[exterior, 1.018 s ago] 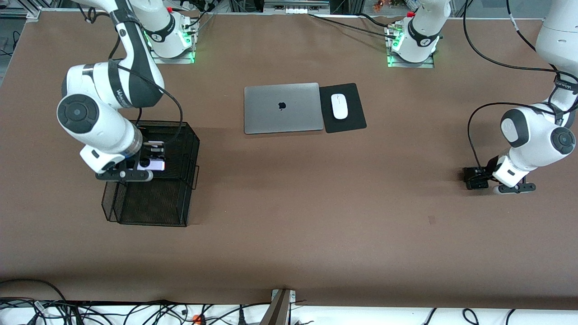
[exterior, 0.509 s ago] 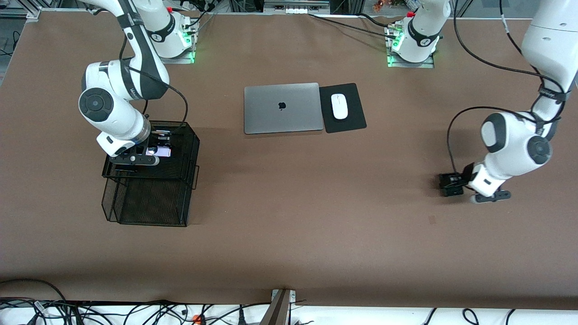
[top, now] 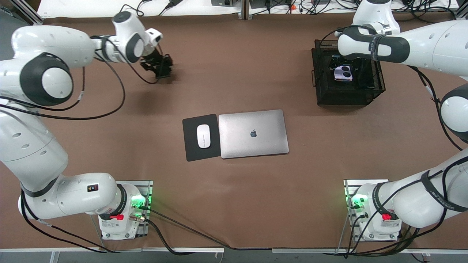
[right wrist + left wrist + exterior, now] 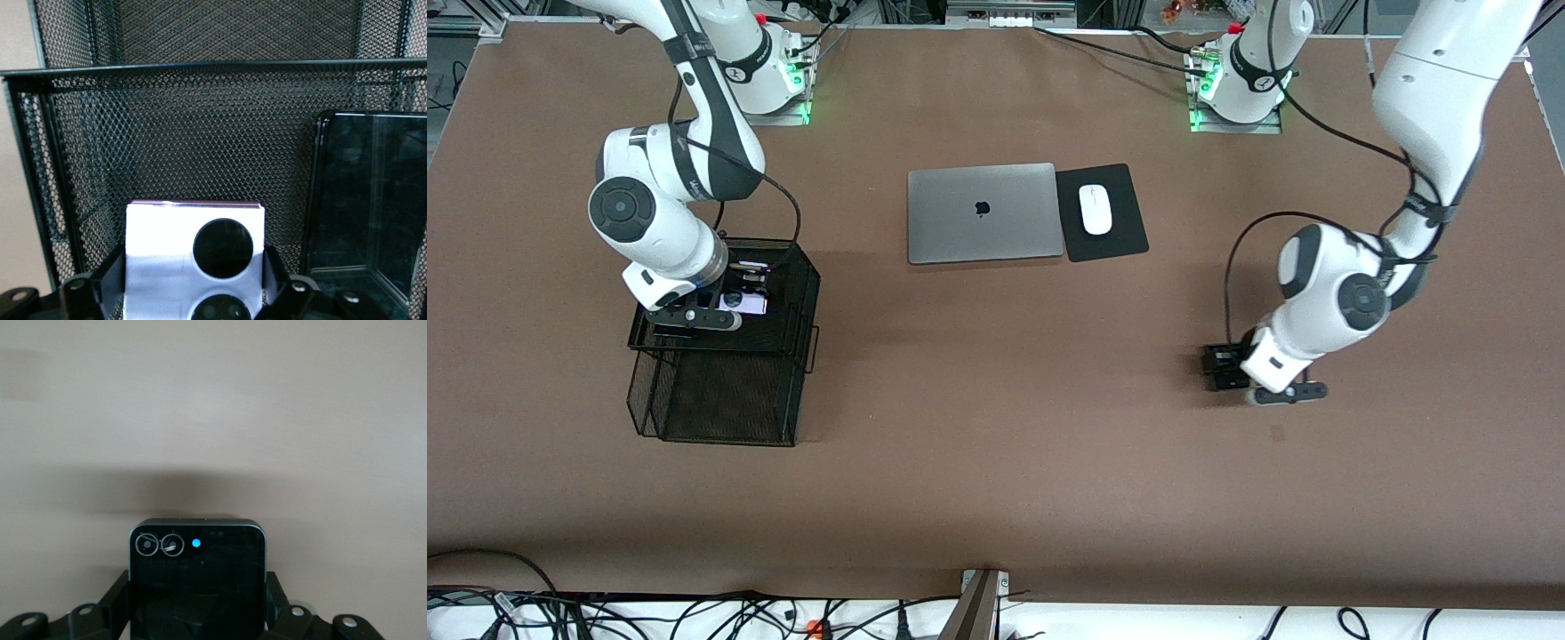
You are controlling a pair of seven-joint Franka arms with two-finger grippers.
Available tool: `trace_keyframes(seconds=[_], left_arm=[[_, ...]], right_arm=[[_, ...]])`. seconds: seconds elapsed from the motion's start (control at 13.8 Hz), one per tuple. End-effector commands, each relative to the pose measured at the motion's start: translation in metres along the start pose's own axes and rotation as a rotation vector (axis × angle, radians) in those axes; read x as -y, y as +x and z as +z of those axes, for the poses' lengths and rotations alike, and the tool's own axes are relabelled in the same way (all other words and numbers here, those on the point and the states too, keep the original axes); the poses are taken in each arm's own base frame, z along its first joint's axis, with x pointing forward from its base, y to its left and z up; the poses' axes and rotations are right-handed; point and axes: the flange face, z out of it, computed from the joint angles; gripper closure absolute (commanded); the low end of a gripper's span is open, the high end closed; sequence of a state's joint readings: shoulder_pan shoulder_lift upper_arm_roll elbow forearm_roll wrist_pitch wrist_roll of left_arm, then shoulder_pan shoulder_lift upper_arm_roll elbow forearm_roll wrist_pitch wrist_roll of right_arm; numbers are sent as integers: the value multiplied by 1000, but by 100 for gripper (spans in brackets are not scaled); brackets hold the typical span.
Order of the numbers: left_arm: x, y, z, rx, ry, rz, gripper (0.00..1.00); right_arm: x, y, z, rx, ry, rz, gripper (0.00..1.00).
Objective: Place phones with both arms
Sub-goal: 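Set the small black flip phone beside the laptop with the left gripper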
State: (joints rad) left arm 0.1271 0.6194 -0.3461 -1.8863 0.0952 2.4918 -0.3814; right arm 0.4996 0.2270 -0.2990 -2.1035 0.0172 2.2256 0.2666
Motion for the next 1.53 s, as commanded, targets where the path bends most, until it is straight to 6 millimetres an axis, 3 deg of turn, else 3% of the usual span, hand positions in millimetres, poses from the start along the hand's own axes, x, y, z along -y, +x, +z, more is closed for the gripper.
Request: trace_keyframes(seconds=[0.0,0.15,0.36,0.65,0.87,1.16,1.38,1.45], left_arm=[[-75,5,20,-6,-4,-39,100],[-110,-8,25,-16,16,-40,100],[-173,-29,23,-37,0,-27,100],[-257,-60,36,-84,9,100,100],[-311,-80,62,-88,29,117,100],[-335,-79,73,-134,65,90,100],[-341,-79,75,-141,58,93,100],[-341,-79,75,-141,59,95,85]], right_arm=[[2,3,2,-16,12,15,1],[2,8,-6,-29,16,18,1],[-3,24,-35,-80,30,16,1],[-10,48,-100,-36,26,42,1],[14,72,-127,13,98,66,1],[47,92,-142,57,178,131,1],[56,95,-145,60,228,168,1],[58,94,-144,60,226,158,1]])
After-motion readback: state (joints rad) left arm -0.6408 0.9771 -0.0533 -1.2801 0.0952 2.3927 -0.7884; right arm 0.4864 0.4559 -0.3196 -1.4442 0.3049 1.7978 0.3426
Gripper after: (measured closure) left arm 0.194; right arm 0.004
